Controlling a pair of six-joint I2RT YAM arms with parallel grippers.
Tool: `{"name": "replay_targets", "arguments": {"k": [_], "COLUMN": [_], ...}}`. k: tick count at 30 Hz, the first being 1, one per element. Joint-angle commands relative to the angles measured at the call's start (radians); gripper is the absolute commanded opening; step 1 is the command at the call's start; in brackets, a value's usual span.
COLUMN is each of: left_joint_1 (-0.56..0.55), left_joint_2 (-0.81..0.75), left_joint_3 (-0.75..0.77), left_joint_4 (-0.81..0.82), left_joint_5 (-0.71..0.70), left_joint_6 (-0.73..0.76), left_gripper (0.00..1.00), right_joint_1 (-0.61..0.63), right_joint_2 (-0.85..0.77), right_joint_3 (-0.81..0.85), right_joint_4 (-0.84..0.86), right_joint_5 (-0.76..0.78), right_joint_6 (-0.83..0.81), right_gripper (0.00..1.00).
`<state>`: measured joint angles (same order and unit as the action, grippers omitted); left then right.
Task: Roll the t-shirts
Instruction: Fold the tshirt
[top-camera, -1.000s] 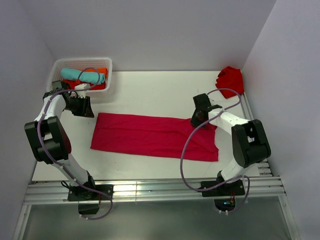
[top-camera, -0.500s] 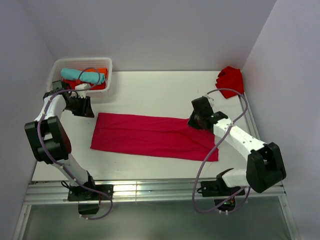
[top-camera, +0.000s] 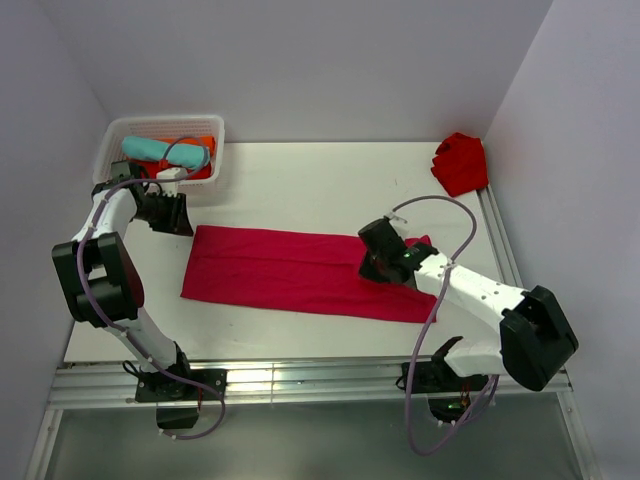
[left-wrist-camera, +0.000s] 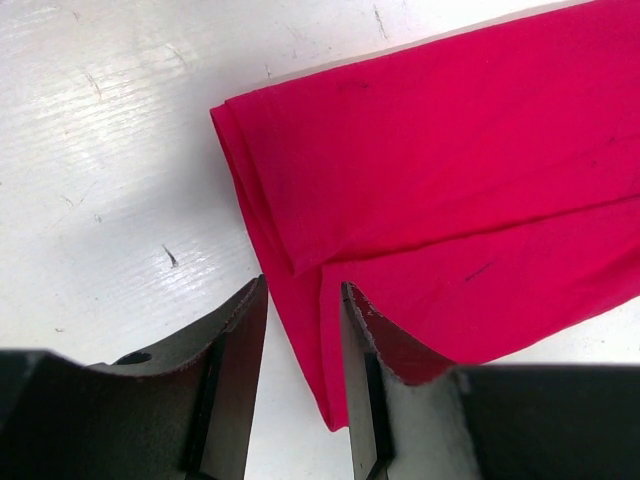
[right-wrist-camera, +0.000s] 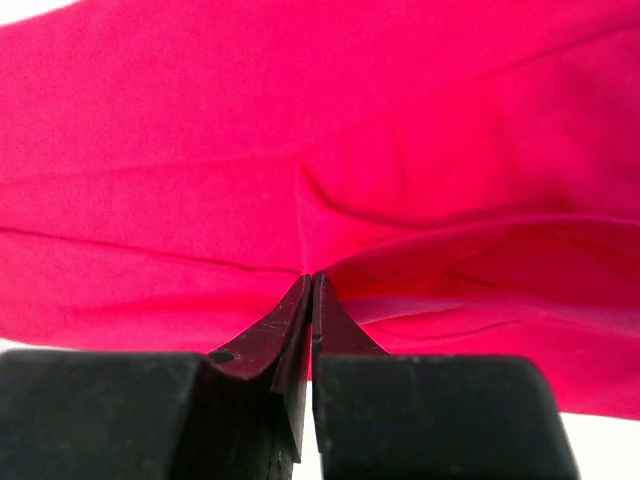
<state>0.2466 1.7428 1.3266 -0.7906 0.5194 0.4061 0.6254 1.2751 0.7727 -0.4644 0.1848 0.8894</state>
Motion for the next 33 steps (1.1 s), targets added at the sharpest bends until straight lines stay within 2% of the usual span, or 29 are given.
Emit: {"name": "replay_targets", "arguments": {"k": [1,3,6,15,18,22,26,33], "left_joint_1": [-0.007,-0.009,-0.012,-0.027,-0.03,-0.038,-0.044,-0.053], "left_joint_2": [-0.012,-0.008,-0.002,0.004,0.001,0.004,0.004,0.008], "left_joint_3": [0.005,0.005,0.006,0.011,0.011,0.011,0.008,0.002], "left_joint_4": [-0.012,-0.012,-0.012,-0.01,-0.006,-0.006,-0.004,-0.002], "left_joint_5": [0.016,0.013,0.011,0.004,0.002,0.002,-0.004,-0.006], "left_joint_6": [0.028,0.03,0.028,0.02,0.019,0.014,0.011,0.013], "left_gripper": [0.4,0.4,0.4,0.4,0.4,0.4,0.4,0.4], "right_joint_1": [0.045,0.074,0.109,0.145,0.119,0.021,-0.059,-0.076], "right_joint_2": [0.013,0.017,0.003,-0.049,-0.063,-0.071,-0.008,0.061], "right_joint_3": [-0.007,-0.013,-0.015,0.022,0.048,0.06,0.068,0.01], "right_joint_4": [0.018,0.013,0.006,-0.1,-0.144,-0.129,-0.1,-0.039], "right_joint_5": [0.044,0.048,0.059,0.133,0.18,0.194,0.17,0.122], "right_joint_6": [0.055,0.071,0.089,0.103,0.099,0.05,0.005,0.006], "right_gripper": [0.1,0.17,0.23,0.27,0.26,0.26,0.26,0.23]}}
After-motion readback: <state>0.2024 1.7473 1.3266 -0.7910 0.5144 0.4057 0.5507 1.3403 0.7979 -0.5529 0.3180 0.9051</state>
